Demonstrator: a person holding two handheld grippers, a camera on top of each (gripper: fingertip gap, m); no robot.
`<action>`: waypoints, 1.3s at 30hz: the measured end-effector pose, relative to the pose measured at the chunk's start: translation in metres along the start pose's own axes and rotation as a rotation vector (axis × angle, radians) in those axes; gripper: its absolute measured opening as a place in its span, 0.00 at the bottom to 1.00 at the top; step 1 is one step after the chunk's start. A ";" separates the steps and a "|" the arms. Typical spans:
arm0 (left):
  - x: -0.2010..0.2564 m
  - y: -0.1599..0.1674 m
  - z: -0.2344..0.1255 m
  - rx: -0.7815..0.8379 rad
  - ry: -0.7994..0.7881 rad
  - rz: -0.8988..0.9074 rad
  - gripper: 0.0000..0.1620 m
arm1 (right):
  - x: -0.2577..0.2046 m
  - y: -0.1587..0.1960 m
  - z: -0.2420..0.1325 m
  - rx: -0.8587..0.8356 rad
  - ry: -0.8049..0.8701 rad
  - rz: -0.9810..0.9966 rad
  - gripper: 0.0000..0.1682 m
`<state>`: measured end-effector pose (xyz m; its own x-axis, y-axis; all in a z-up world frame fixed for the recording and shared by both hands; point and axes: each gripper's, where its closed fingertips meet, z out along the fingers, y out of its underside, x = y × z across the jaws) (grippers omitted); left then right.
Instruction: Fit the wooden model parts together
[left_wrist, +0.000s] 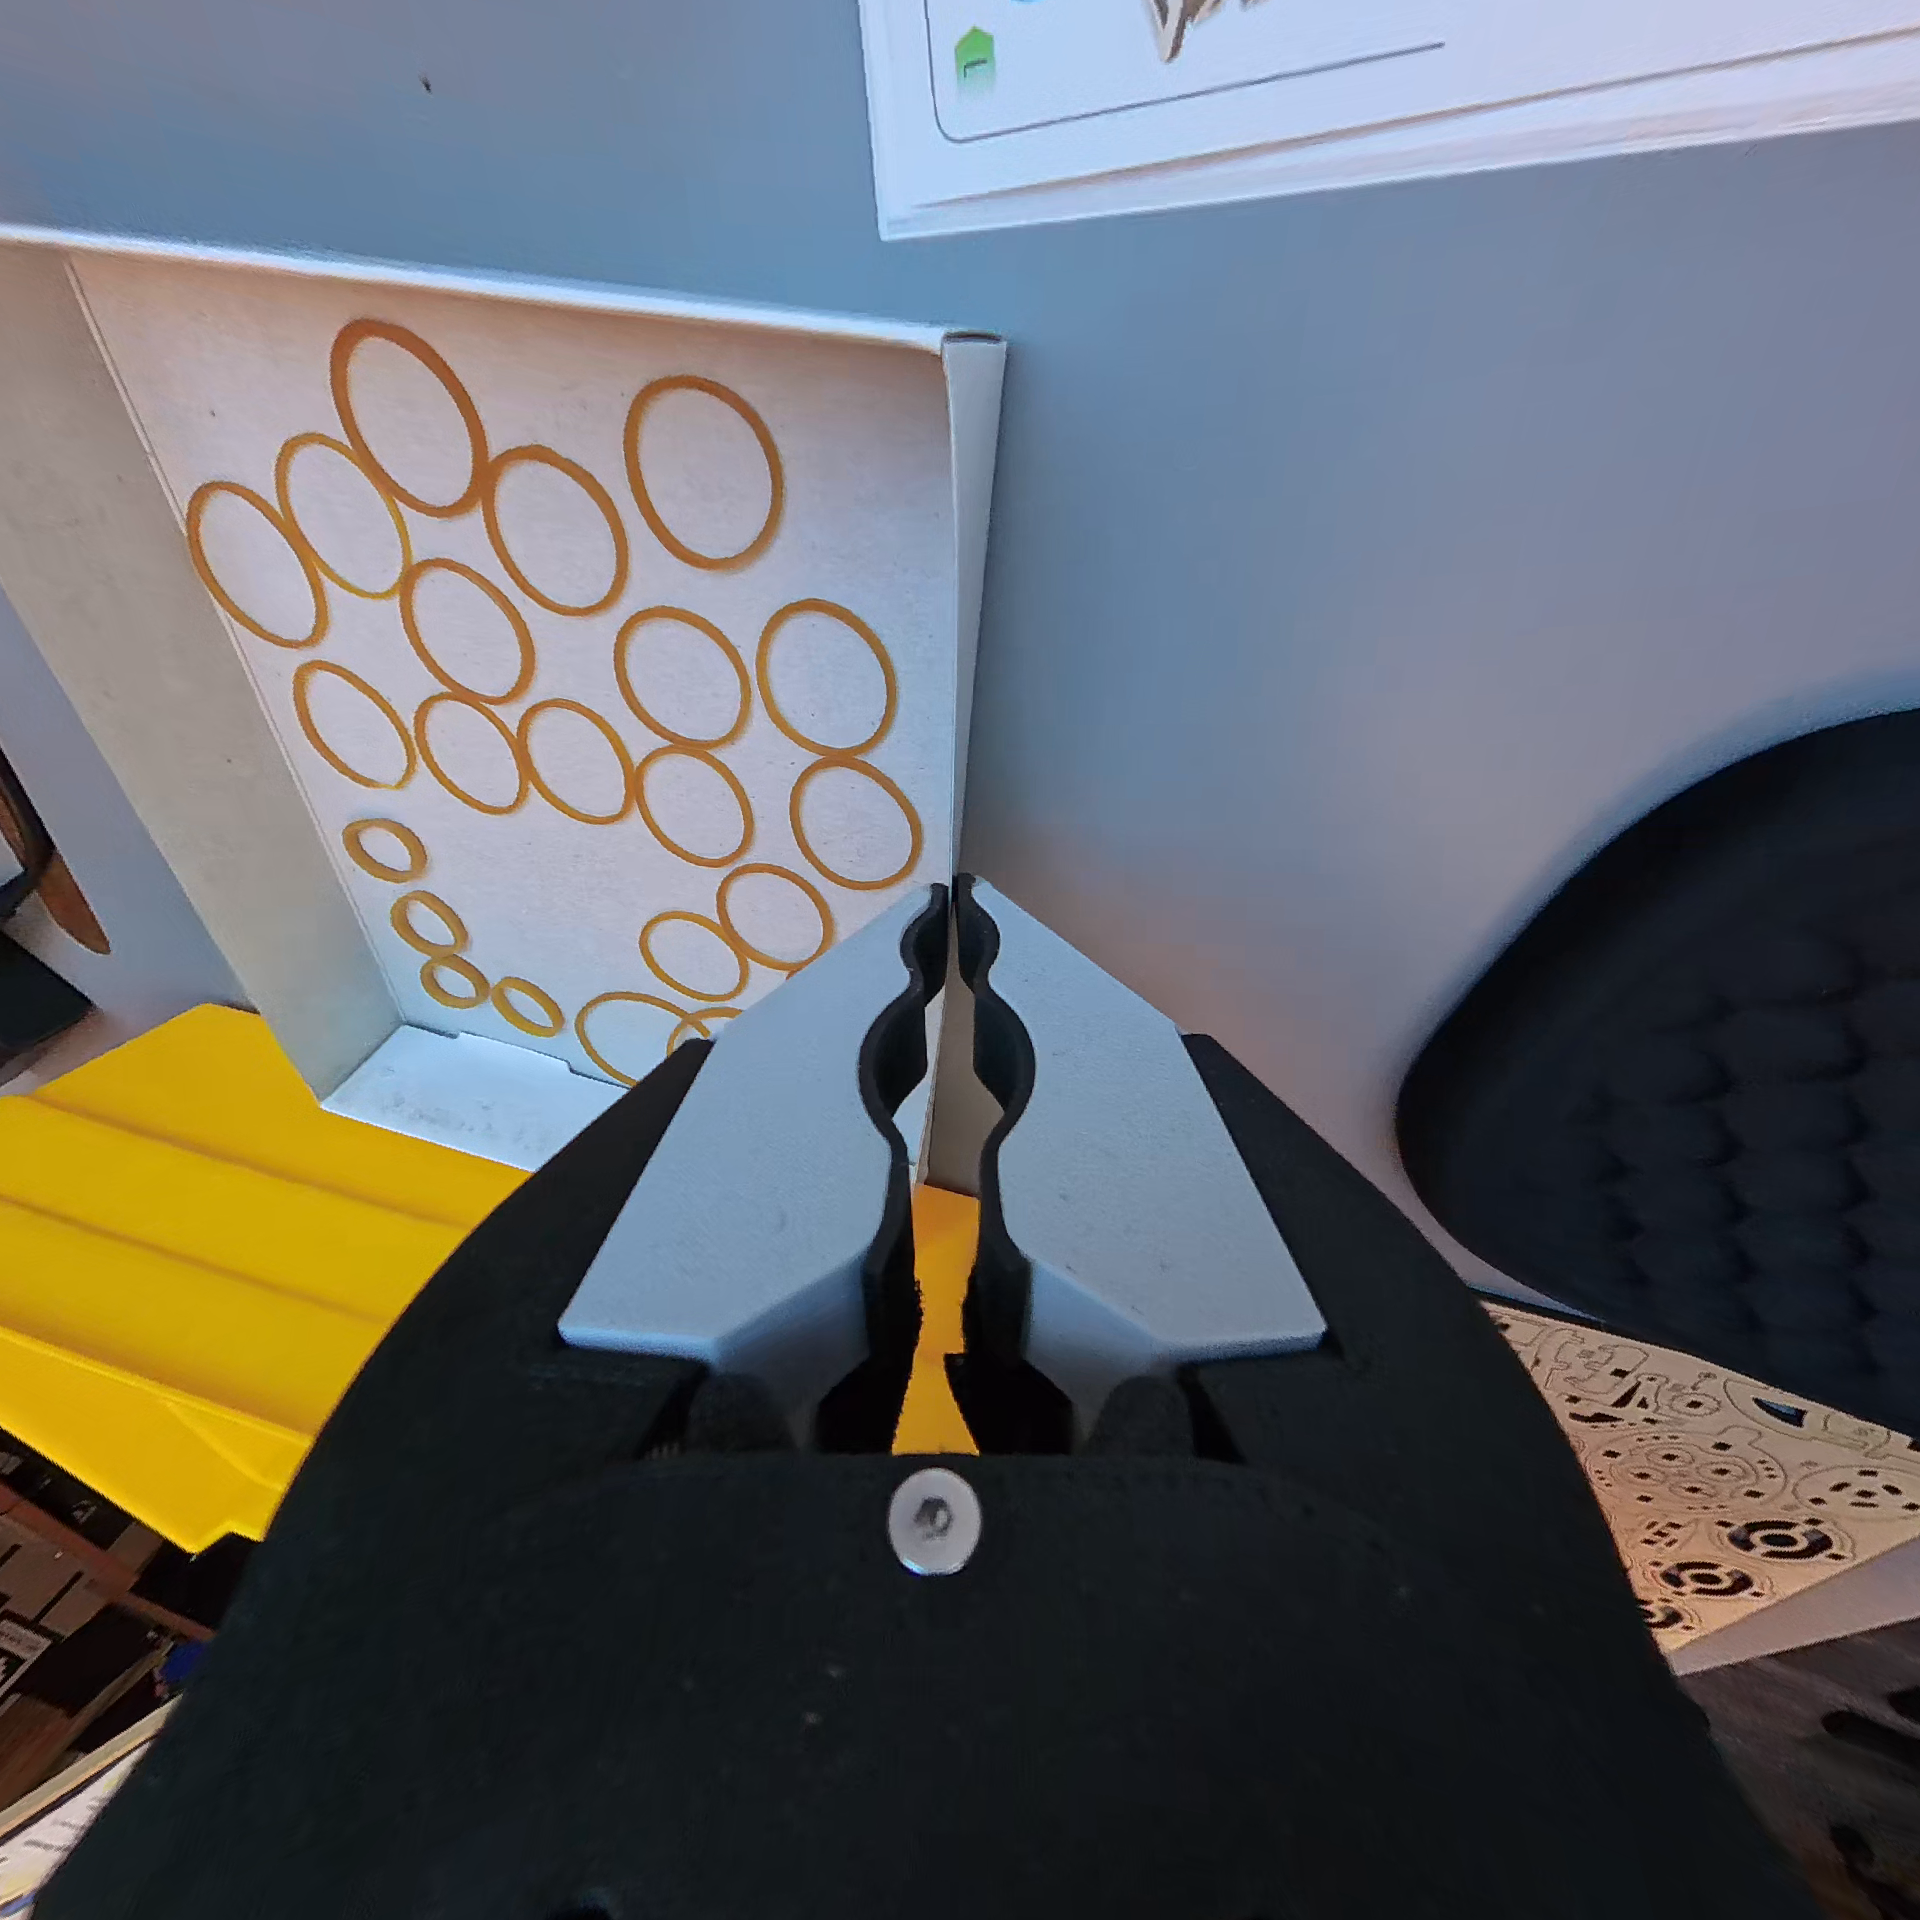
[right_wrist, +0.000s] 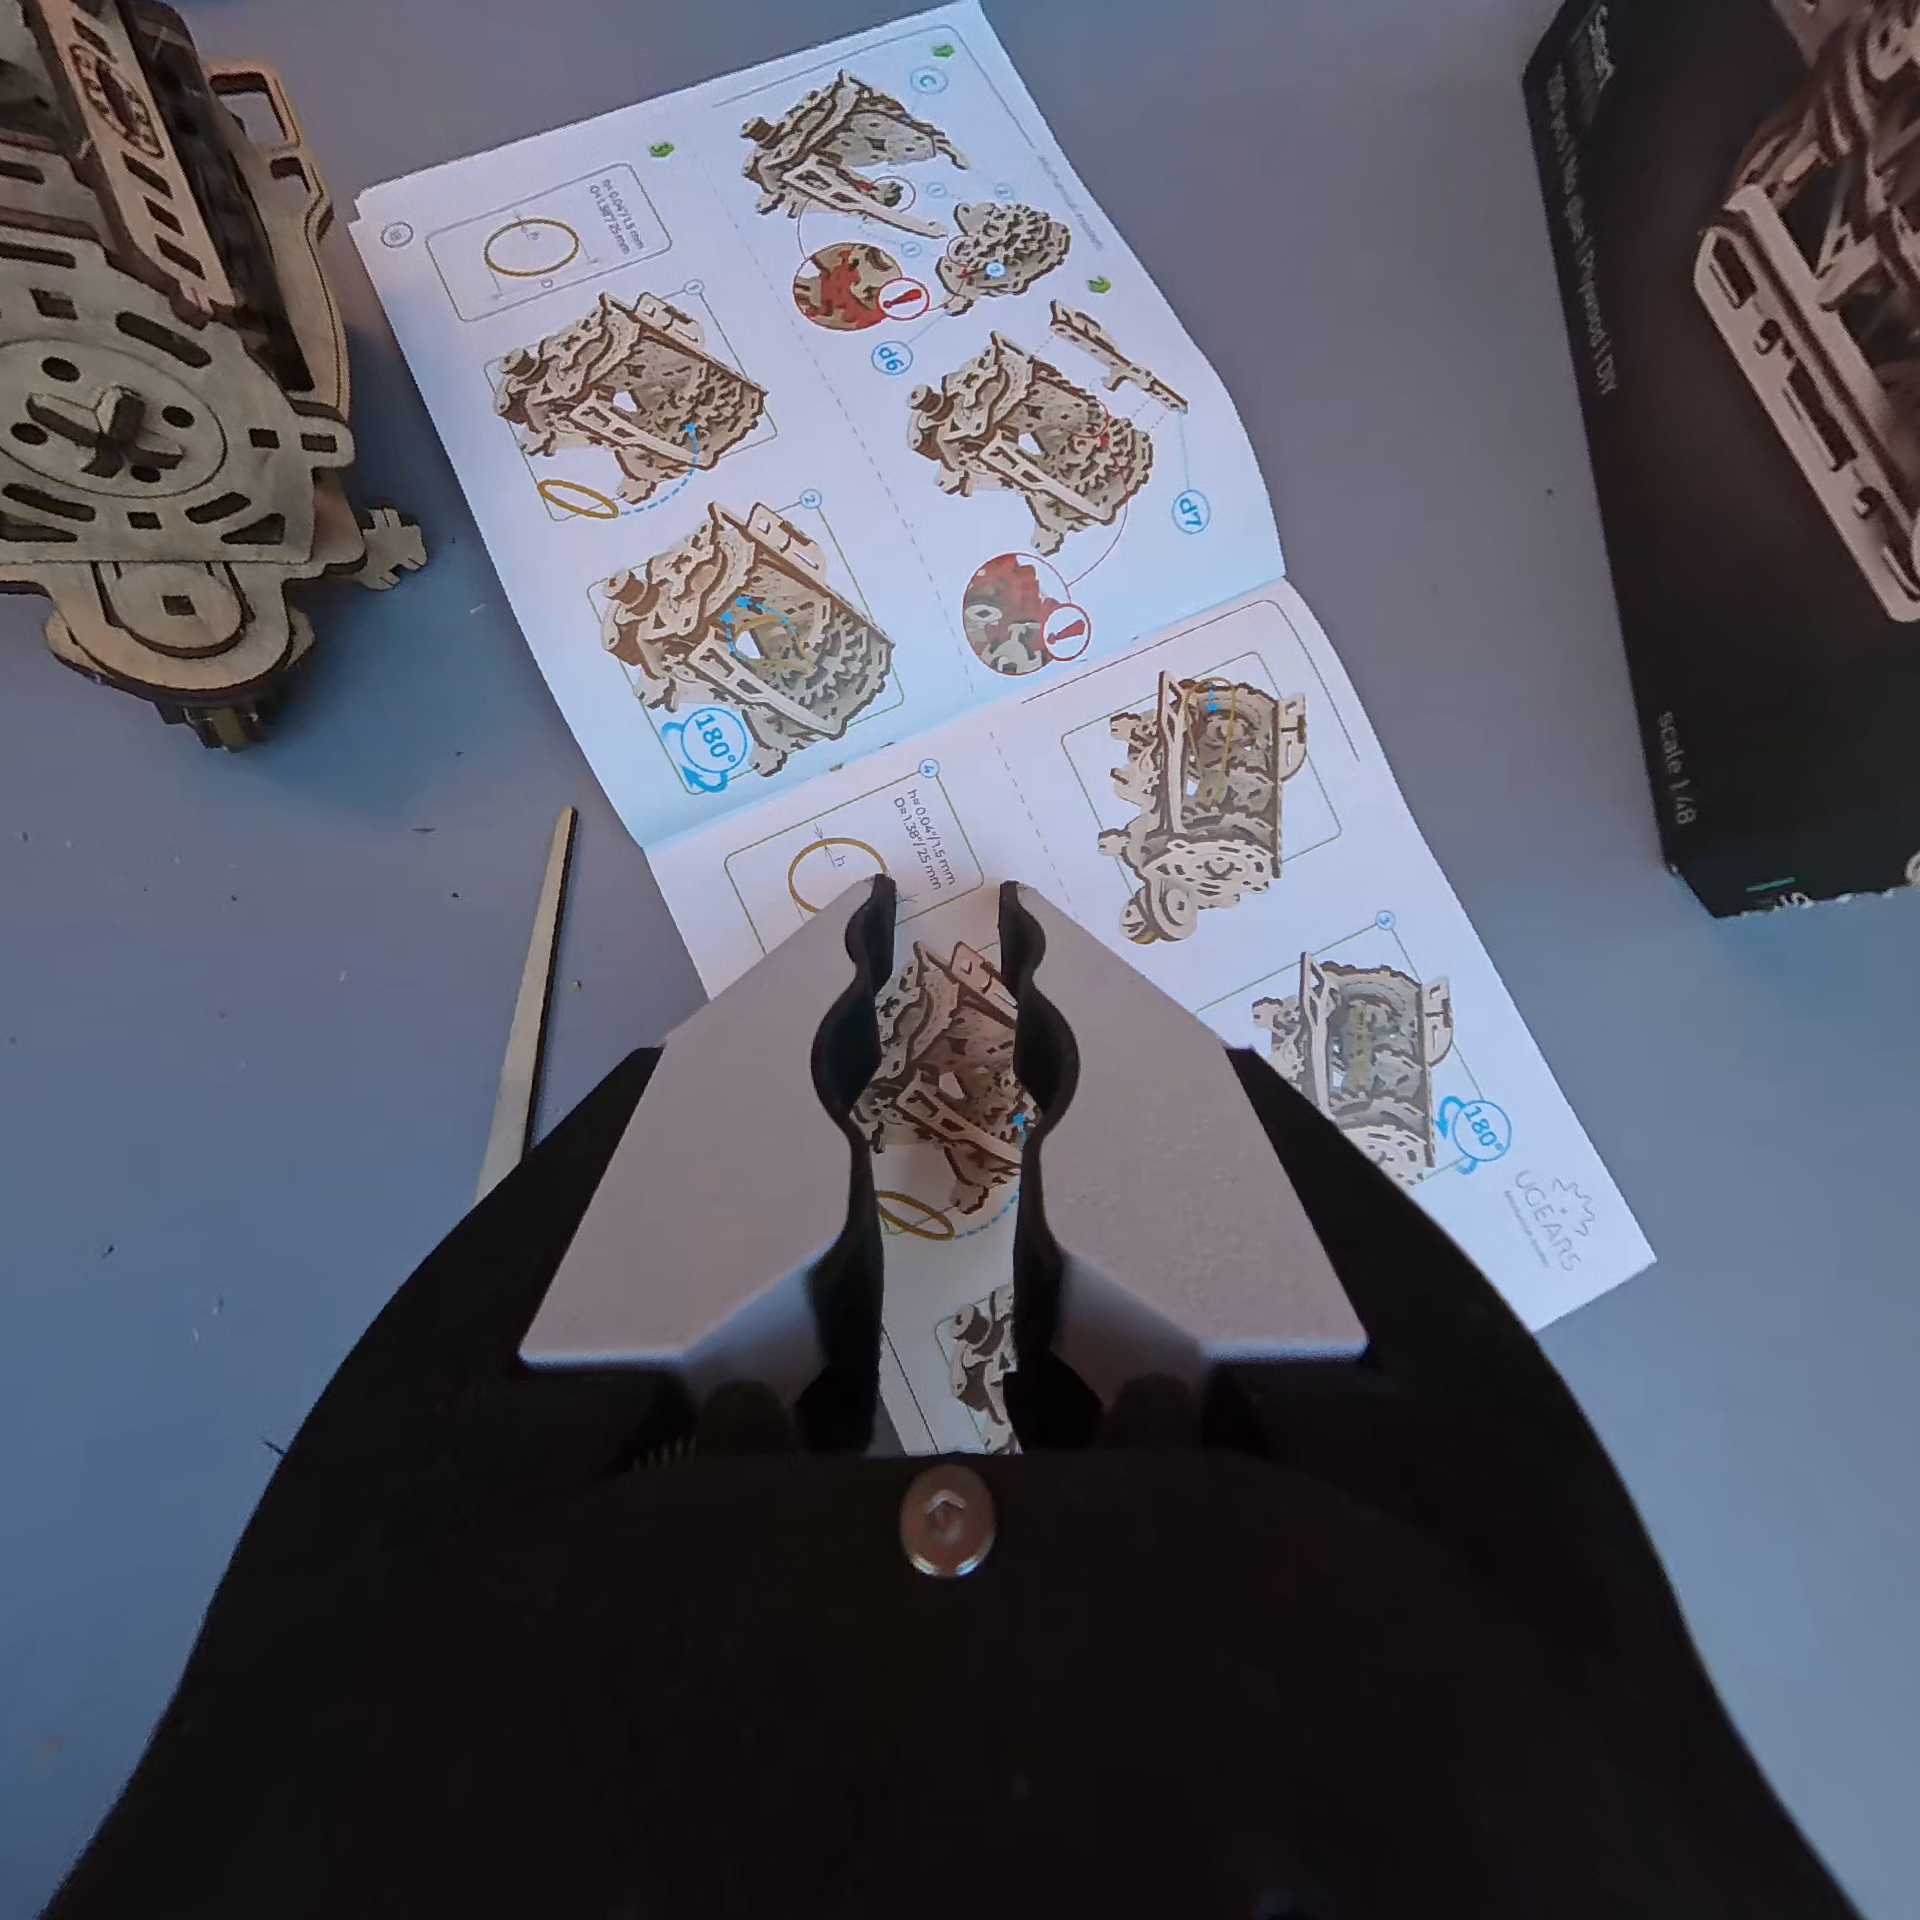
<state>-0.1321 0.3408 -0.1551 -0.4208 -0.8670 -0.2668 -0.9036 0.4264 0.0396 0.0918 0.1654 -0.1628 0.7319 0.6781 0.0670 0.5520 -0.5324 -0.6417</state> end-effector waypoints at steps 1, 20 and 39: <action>0.001 -0.001 0.000 0.000 -0.002 0.000 0.00 | 0.000 0.002 -0.001 -0.004 0.009 0.010 0.11; 0.042 -0.007 -0.010 0.059 -0.011 -0.043 0.00 | -0.007 0.006 -0.008 -0.059 0.223 0.097 0.04; 0.035 -0.020 -0.013 0.191 -0.055 -0.146 0.02 | -0.057 -0.027 0.017 0.057 -0.014 -0.062 0.12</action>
<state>-0.1298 0.2986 -0.1527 -0.2771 -0.9099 -0.3087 -0.9210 0.3430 -0.1845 0.0282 0.1498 -0.1625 0.6912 0.7161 0.0971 0.5718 -0.4599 -0.6793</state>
